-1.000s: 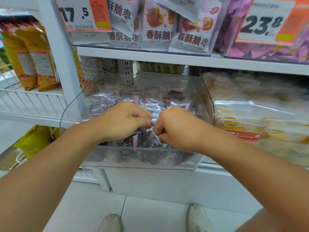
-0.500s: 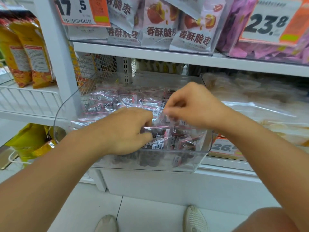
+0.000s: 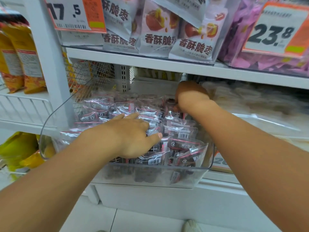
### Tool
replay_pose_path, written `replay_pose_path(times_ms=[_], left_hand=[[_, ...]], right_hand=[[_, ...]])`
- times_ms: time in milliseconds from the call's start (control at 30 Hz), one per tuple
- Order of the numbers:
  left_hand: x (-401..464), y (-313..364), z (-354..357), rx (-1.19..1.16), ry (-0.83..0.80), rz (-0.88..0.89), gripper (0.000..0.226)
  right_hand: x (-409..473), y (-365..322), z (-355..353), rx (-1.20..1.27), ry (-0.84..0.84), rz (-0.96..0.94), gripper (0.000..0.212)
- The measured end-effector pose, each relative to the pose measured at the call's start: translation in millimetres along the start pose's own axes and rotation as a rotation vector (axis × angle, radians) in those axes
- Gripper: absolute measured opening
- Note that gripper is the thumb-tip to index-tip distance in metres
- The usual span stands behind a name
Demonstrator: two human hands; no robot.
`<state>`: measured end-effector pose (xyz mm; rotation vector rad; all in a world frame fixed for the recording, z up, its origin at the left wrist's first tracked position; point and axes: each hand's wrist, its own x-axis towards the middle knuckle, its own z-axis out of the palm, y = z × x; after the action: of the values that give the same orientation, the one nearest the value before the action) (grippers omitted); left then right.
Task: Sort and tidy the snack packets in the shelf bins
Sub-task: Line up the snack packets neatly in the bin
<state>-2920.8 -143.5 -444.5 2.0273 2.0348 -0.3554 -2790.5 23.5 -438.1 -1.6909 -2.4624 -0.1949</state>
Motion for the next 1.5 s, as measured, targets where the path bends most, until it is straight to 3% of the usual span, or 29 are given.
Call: replay_pose_path(times_ms=[100,167,300,433,567,700,800,967,1033,1100,1233,1333,1400,1500], left_hand=[[0,1,1,0.032,-0.020,-0.013,0.077],[0,1,1,0.031,-0.009,-0.016,0.077],[0,0,2,0.000,-0.011,-0.042,0.075],[0,-6,7,-0.032,-0.026,-0.090,0.075],[0,-11,13,-0.067,0.026,-0.077,0.073],[-7,-14,17,-0.125,0.137,0.017,0.072],[-10,-5,18,-0.059,0.224,0.110,0.068],[-4,3,25,-0.026,0.165,0.128,0.058],[0,2,26,-0.047,0.163,0.140,0.053],[3,4,27,-0.074,0.143,0.144,0.052],[-1,-3,26,-0.137,0.289,0.215,0.051],[-18,-27,33,-0.102,0.396,0.111,0.068],[-31,-44,40,-0.054,0.340,0.032,0.084],[-37,-54,48,-0.054,0.294,0.019,0.075]], right_hand=[[-1,-6,-6,-0.029,-0.024,-0.009,0.013],[-4,-6,-8,-0.050,-0.126,-0.098,0.002],[-17,0,-6,-0.086,-0.392,-0.206,0.045],[-17,-1,-9,-0.197,-0.563,-0.174,0.037],[-26,4,-22,-0.076,-0.458,-0.179,0.035],[-110,5,-41,0.208,-0.291,-0.312,0.061],[-163,-1,-35,0.071,-0.380,-0.392,0.074],[-151,-10,-10,-0.157,-0.379,-0.214,0.089],[-146,-17,-5,-0.149,-0.373,-0.165,0.100],[-148,-23,-8,0.020,-0.329,-0.155,0.109],[-162,-28,-9,0.244,-0.206,-0.265,0.107],[-160,-23,0,0.268,-0.277,-0.230,0.101],[-158,-23,4,0.235,-0.282,-0.207,0.102],[-165,-29,-3,0.237,-0.249,-0.215,0.103]])
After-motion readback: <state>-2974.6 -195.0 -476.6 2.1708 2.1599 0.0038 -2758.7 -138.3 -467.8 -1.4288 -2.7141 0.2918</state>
